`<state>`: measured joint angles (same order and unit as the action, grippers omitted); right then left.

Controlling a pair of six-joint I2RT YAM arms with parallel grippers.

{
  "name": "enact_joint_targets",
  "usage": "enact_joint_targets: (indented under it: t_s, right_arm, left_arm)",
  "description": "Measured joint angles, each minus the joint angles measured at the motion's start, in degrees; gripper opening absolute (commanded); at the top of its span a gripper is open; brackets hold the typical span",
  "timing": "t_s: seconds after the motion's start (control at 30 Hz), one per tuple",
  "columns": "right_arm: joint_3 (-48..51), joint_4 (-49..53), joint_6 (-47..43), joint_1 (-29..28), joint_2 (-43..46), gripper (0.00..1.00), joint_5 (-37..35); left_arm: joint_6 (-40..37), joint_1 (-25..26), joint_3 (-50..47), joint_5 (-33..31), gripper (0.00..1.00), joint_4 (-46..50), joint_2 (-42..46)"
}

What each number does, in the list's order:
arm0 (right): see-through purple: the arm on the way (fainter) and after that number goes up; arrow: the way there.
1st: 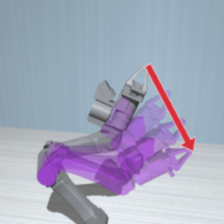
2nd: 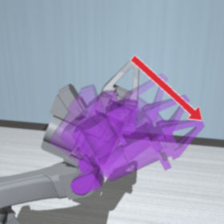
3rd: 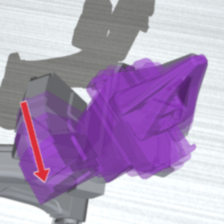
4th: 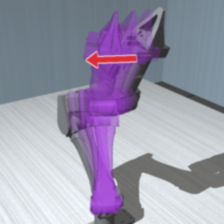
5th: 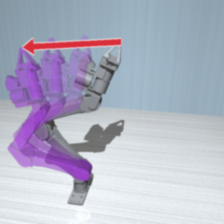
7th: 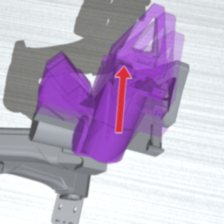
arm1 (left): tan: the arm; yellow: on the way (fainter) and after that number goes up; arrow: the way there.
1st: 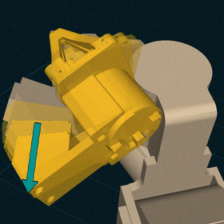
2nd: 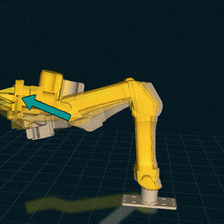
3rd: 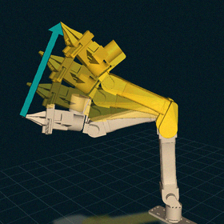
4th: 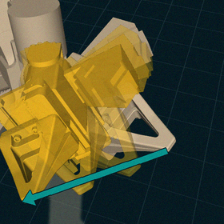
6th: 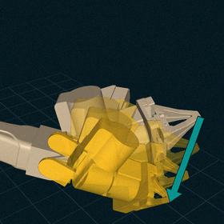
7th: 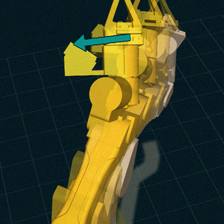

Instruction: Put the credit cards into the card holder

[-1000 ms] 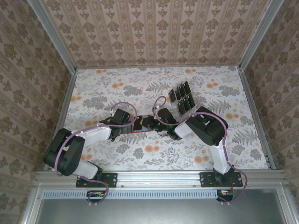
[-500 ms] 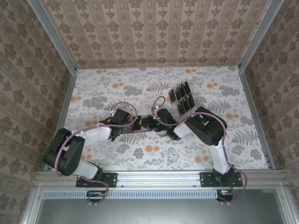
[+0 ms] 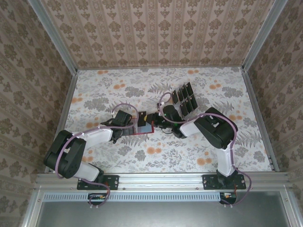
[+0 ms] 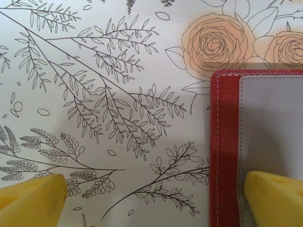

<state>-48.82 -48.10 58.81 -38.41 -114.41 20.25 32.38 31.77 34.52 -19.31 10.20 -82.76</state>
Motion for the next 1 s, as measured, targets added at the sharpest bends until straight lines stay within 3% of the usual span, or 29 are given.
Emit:
enact_joint_targets:
  t_s: [1.0]
  right_arm:
    - [-0.02, 0.46, -0.09, -2.64, -2.58, 0.0, 1.22]
  left_arm:
    - [0.2, 0.0, 0.0, 0.0, 0.99, 0.0, 0.0]
